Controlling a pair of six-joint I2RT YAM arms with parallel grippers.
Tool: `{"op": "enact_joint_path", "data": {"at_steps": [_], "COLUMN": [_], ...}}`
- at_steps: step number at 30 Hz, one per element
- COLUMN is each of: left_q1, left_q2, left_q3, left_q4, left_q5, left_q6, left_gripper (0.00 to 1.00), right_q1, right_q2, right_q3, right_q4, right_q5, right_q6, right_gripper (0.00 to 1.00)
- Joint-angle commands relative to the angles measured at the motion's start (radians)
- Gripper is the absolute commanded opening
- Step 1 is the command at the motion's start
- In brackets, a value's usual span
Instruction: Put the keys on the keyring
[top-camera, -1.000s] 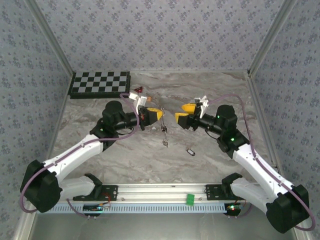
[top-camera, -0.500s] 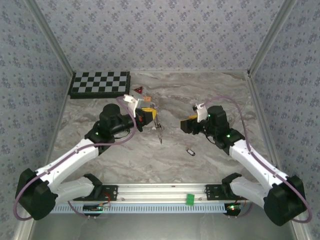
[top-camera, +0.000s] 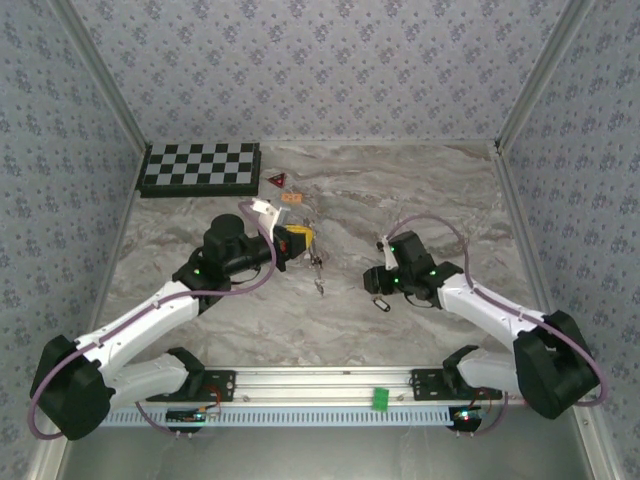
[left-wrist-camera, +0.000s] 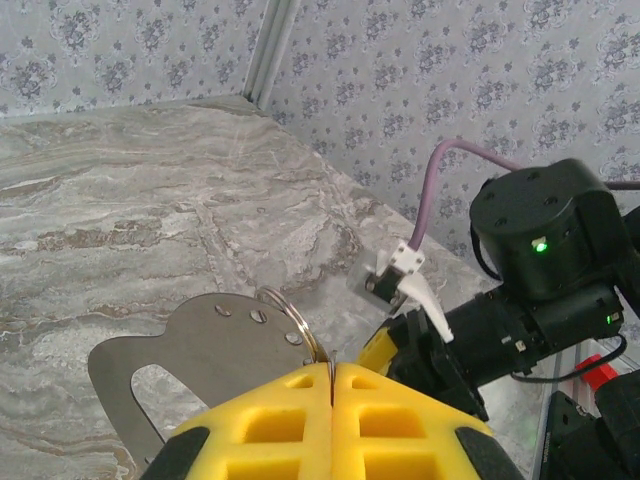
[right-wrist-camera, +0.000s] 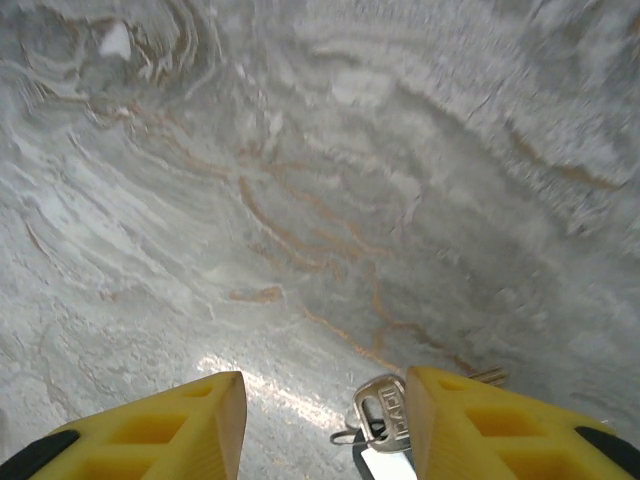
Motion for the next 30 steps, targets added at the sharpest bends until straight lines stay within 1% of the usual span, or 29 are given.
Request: {"op": "enact_joint_path", "data": {"at_steps": [1,13,15,16,21,22,26,30], "left_q1": [-0.008,-0.010,-0.009,-0.010,-0.010,-0.010,-0.010,-0.010], "left_q2": [-0.013,-0.009,-0.011,-0.012,-0.019,-0.019,-0.020,-0.021], "left_q3": [0.000,-0.006,-0.008,-0.008,-0.013,-0.012,-0.013,-0.014], "left_q4": [0.046,0.063,0.063,0.064,0.066,0.066,0.066,0.068], "left_q5": [0.008,0.019,0.021,0.021,0.023,0.025,0.026,0.026], "left_q6": [0.018,0.001,0.001,0.000,0.000,0.000,-0.001,-0.002], "left_gripper": [0.00,0.00,0.00,0.00,0.00,0.00,0.00,0.00], "right_q1": [0.025,0.095,0.099,0.101,0.112,0.115,0.130,0.132], "right_q2": [0.028,0.089,0.108,0.119,0.158,0.156,0.126,0.105], "right_q3": [-0.015,-0.017,-0.013,-0.007,0.027,0.030,0.031,0.016], "right_q4": [-0.025,-0.064,-0.068,-0.073,-0.126,-0.138,-0.171,-0.199], "right_q5": [0.031,0.172,0.190,0.195,0.225,0.234,0.259,0.271], "right_q6": [0.049,0.239,0.251,0.278,0.292,0.296,0.320,0.335], "right_gripper": [0.46,0.44,0.44,0.43,0.38,0.36,0.36,0.31]}}
